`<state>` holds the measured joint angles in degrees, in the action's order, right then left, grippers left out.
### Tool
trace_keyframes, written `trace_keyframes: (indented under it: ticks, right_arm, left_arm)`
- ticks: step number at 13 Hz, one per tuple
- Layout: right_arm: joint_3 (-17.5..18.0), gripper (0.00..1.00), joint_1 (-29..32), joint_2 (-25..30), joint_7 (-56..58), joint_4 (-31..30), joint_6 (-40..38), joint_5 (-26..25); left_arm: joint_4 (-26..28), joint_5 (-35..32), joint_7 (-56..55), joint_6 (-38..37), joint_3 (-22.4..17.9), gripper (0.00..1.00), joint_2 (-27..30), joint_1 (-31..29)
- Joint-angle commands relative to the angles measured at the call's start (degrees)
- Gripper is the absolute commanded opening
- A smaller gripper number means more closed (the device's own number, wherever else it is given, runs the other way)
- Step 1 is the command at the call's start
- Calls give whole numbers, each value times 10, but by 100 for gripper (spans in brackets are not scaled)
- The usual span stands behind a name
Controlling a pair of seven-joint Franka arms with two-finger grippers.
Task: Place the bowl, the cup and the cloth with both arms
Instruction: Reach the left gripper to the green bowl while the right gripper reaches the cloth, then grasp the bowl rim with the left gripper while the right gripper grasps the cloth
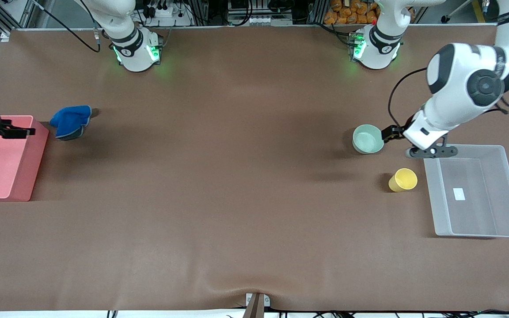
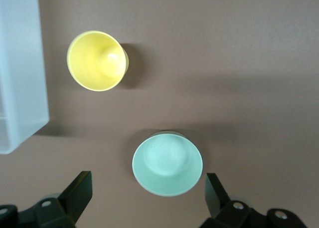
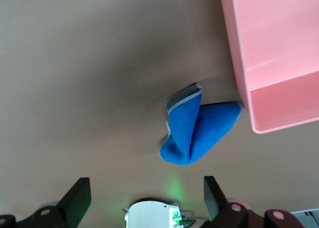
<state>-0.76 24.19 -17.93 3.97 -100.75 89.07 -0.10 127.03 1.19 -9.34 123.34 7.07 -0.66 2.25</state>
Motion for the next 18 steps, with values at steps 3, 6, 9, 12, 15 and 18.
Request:
trace_keyframes:
  ticks: [3,6,9,12,15,18]
  right_arm:
    - [9,100,22,27,-5,-106,49,-3]
    - [9,100,46,29,-4,-131,71,-3]
    - [9,100,77,18,-5,-135,79,-3]
    - [10,100,121,-16,-5,-135,81,15]
    - [10,100,135,-37,-4,-135,86,35]
    - [10,100,137,-51,-4,-135,95,36]
  left_arm:
    - [115,6,-9,103,2,100,-3,-2]
    - [174,-25,-9,144,2,100,-4,-7]
    - [184,-29,-8,182,2,100,-34,-15]
    - [185,-29,-7,199,2,80,-55,-25]
    - [186,-29,-2,239,1,71,-83,-28]
    - [186,-30,-2,255,1,25,-99,-28]
